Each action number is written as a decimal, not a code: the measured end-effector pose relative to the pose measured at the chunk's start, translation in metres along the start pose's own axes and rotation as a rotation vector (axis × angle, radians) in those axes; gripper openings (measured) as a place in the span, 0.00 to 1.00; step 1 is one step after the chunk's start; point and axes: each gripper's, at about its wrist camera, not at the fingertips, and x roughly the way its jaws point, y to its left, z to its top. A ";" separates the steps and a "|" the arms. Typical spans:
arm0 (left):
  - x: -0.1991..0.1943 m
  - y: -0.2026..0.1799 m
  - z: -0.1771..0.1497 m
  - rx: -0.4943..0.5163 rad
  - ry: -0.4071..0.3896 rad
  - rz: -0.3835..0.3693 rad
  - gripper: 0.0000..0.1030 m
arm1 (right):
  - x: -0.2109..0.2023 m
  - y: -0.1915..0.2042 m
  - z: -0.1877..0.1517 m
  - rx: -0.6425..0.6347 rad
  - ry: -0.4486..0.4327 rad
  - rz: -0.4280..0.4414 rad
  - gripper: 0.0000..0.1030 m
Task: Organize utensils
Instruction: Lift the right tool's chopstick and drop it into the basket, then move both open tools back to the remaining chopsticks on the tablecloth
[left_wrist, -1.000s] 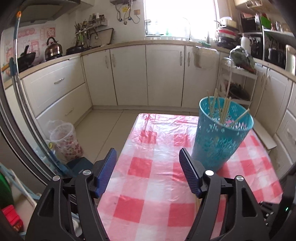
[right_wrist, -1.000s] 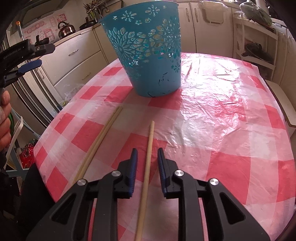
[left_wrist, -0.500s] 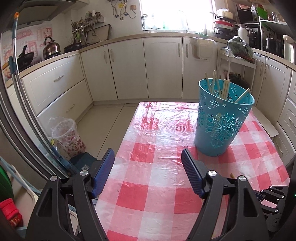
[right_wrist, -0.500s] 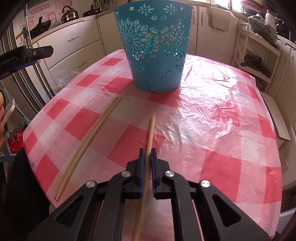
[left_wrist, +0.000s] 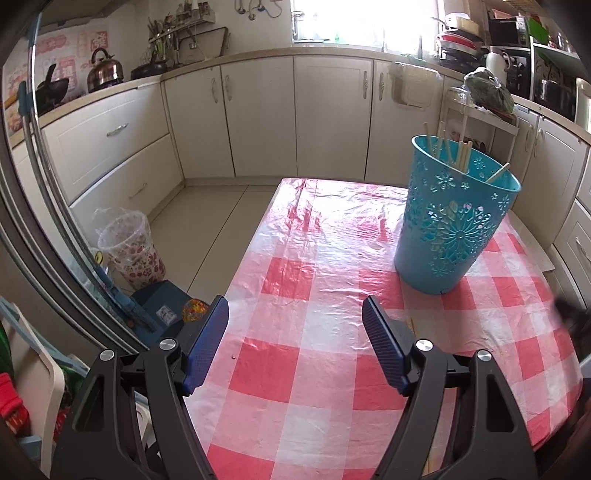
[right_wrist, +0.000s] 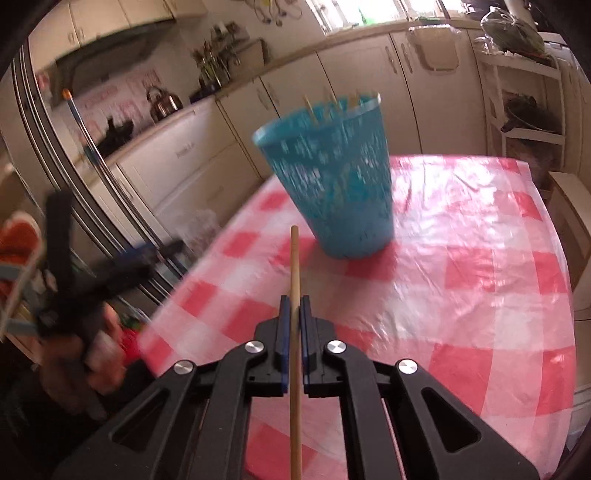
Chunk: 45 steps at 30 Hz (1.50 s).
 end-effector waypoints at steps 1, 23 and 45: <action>0.001 0.002 0.000 -0.012 0.005 -0.003 0.69 | -0.009 0.004 0.018 0.005 -0.059 0.025 0.06; 0.017 0.007 -0.015 -0.099 0.058 -0.070 0.69 | 0.094 0.006 0.133 -0.034 -0.318 -0.243 0.07; -0.013 0.032 -0.057 -0.126 0.107 -0.071 0.69 | 0.121 0.036 -0.057 -0.062 0.175 -0.257 0.15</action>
